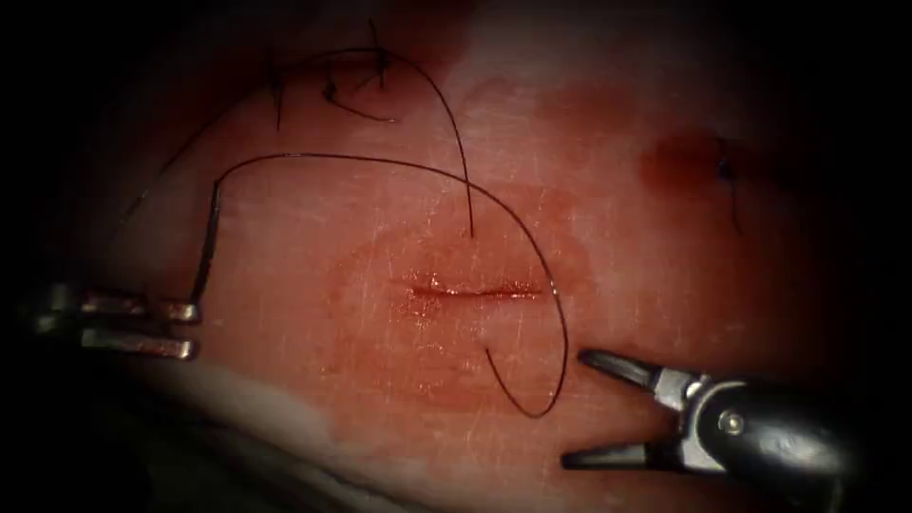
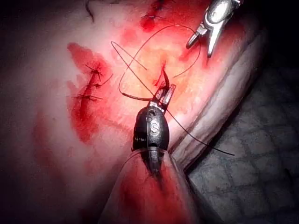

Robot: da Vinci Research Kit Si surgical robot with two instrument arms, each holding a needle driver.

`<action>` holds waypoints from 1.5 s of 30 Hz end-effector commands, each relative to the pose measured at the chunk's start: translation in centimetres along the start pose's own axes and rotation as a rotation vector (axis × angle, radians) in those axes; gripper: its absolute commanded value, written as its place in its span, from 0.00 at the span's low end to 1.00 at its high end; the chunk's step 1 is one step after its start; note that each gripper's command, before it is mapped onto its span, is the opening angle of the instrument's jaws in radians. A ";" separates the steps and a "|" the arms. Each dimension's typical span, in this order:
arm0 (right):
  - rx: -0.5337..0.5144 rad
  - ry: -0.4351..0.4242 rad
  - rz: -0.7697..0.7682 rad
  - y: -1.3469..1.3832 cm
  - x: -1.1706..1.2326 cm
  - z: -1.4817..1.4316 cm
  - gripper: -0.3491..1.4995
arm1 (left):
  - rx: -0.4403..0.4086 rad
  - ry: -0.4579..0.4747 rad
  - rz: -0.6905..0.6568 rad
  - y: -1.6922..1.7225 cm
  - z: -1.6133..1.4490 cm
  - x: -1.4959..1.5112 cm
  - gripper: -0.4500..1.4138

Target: Wound Closure

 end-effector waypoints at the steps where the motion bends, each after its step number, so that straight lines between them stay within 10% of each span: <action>1: -0.001 0.000 -0.003 -0.06 -0.09 0.20 0.70 | 0.000 0.001 -0.003 0.03 0.07 -0.07 0.00; 14: -0.035 -0.015 0.008 0.13 -0.34 0.77 0.51 | -0.009 0.004 -0.004 0.06 0.11 -0.06 0.00; 19: -0.042 -0.018 0.049 0.20 -0.37 0.79 0.00 | -0.012 0.005 -0.002 0.08 0.14 -0.07 0.00; 35: 0.128 -0.133 0.135 -0.28 -0.34 0.31 0.00 | -0.030 0.009 0.003 0.13 0.23 -0.11 0.00; 45: 0.335 -0.122 0.144 -1.06 0.31 -0.01 0.00 | -0.043 0.014 0.003 0.18 0.31 -0.10 0.00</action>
